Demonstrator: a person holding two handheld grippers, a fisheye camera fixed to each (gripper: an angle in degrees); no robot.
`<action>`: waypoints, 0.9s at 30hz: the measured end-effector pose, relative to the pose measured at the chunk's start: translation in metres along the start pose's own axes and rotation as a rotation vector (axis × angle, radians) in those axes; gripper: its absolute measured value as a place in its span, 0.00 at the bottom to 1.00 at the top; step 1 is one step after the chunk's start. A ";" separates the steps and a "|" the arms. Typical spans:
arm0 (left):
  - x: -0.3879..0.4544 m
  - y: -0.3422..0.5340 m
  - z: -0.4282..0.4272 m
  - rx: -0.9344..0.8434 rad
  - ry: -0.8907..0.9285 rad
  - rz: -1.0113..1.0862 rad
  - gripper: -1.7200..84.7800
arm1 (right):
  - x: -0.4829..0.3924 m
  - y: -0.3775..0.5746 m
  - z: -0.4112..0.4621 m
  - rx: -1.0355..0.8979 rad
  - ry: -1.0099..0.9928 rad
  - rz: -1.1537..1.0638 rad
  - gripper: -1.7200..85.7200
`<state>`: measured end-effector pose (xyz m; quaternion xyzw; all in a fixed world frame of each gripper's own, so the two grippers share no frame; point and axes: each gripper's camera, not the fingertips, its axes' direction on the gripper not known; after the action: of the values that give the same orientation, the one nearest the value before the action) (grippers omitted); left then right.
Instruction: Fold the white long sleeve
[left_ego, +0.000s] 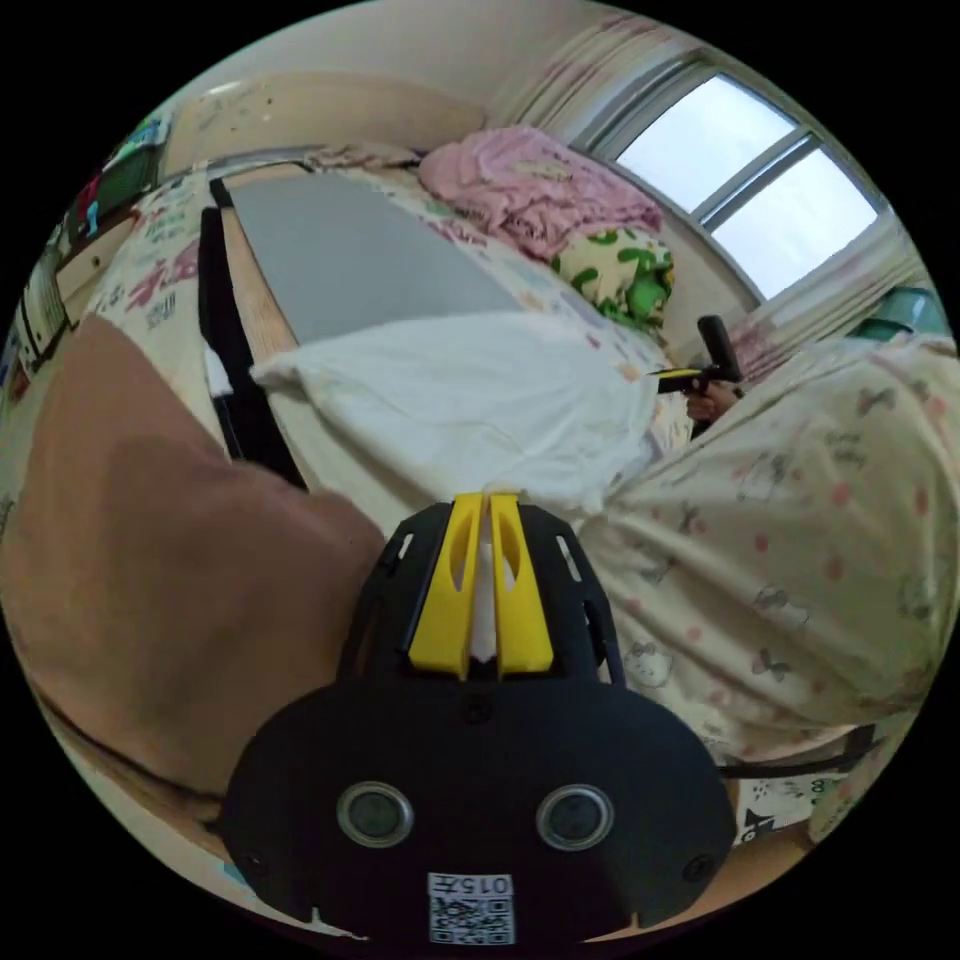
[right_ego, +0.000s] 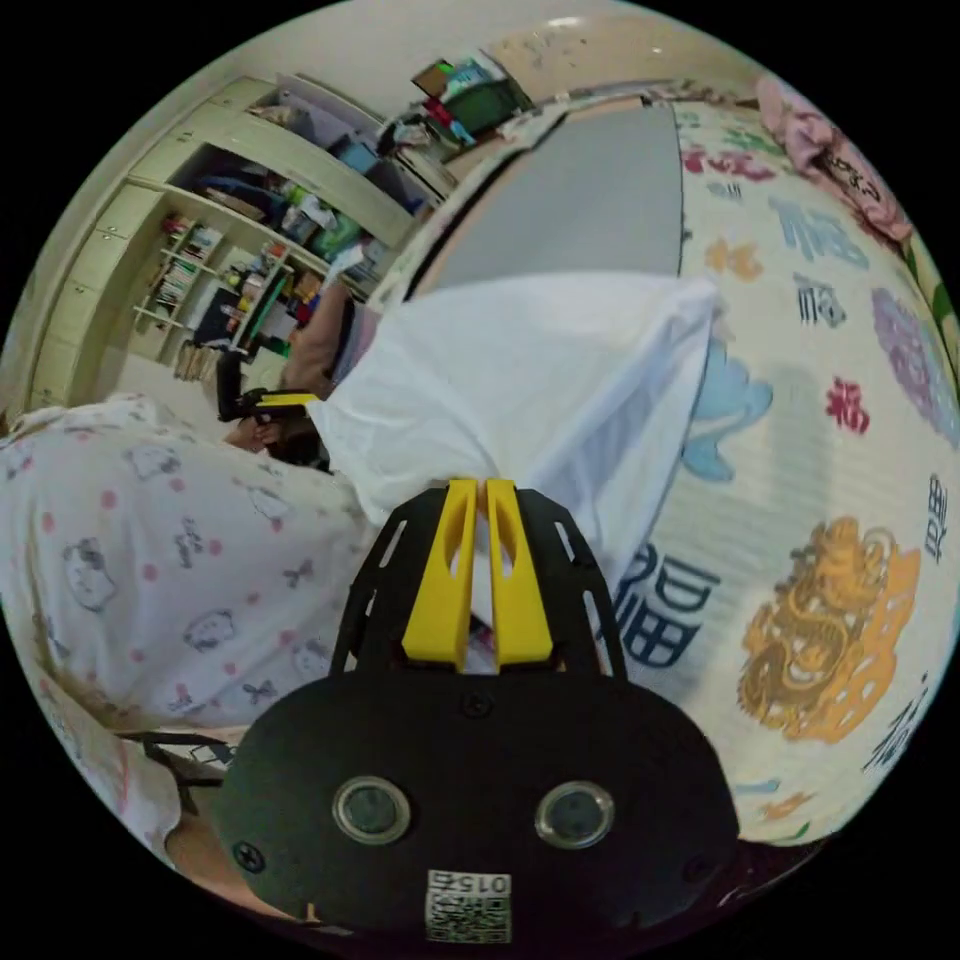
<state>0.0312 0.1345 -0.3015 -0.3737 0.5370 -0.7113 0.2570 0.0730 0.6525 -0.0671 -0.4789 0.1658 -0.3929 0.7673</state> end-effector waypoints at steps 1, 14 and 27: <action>0.003 0.002 0.004 -0.016 -0.016 0.004 0.02 | -0.004 0.004 0.006 -0.021 0.040 -0.014 0.12; 0.049 -0.009 -0.003 -0.118 -0.177 0.063 0.06 | -0.050 0.020 0.007 -0.128 0.302 -0.058 0.14; 0.103 -0.080 0.059 -0.198 -0.029 0.213 0.08 | -0.093 0.022 0.096 -0.278 0.264 -0.243 0.12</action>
<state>0.0210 0.0455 -0.1906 -0.3483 0.6376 -0.6179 0.3006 0.0849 0.7865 -0.0508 -0.5408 0.2585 -0.5149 0.6128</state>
